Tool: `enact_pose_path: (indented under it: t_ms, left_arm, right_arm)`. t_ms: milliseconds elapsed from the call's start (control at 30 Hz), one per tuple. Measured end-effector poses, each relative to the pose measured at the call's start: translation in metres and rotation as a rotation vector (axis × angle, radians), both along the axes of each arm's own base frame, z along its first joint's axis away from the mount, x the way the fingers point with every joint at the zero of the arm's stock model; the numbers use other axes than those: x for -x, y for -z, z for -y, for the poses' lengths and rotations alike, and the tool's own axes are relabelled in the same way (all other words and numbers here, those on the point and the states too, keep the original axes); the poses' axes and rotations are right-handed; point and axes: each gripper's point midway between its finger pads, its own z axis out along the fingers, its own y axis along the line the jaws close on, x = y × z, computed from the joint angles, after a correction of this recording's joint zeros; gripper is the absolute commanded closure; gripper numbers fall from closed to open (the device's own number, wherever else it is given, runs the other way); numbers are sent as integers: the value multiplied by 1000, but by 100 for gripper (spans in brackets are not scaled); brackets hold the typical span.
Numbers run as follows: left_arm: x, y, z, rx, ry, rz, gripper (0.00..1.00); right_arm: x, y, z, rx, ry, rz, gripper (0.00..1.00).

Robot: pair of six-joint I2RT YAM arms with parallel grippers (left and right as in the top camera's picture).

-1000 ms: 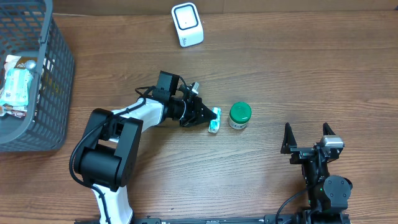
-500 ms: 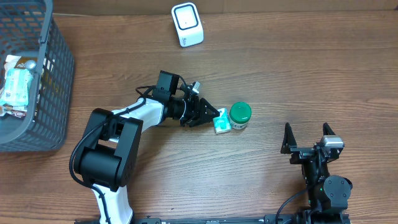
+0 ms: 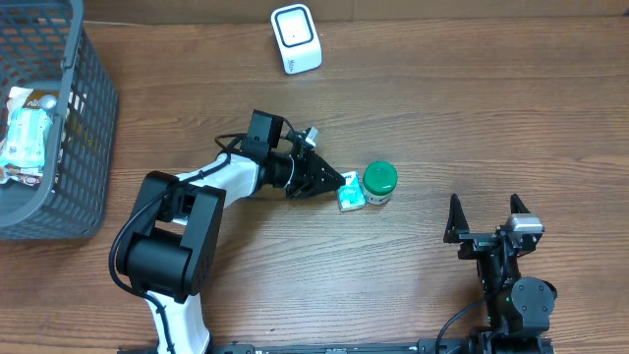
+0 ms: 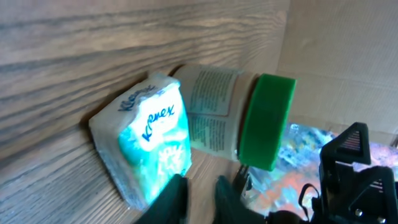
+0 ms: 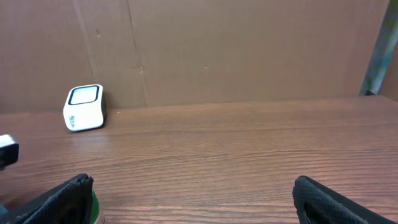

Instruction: Scan the item barcode

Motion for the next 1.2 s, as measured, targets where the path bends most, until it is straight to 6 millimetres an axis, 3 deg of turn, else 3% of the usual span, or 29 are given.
enact_pose_path:
  t_ms: [200,367,500,933,1200]
  left_arm:
    - [4,-7,4,-112,-30,13,96]
    - [27,18,15,-319,-16,9,96]
    - [34,28,22,-406,-13,49,96]
    - [23,35,-2,-466,-77,17,96]
    - [25,34,-29,-535,-97,-22,96]
  right_arm:
    - [0,0,0,0,0,-1,0]
    - [0,0,0,0,0,0,0]
    - [0,0,0,0,0,0,0]
    - [0,0,0,0,0,0,0]
    - [0,0,0,0,0,0,0]
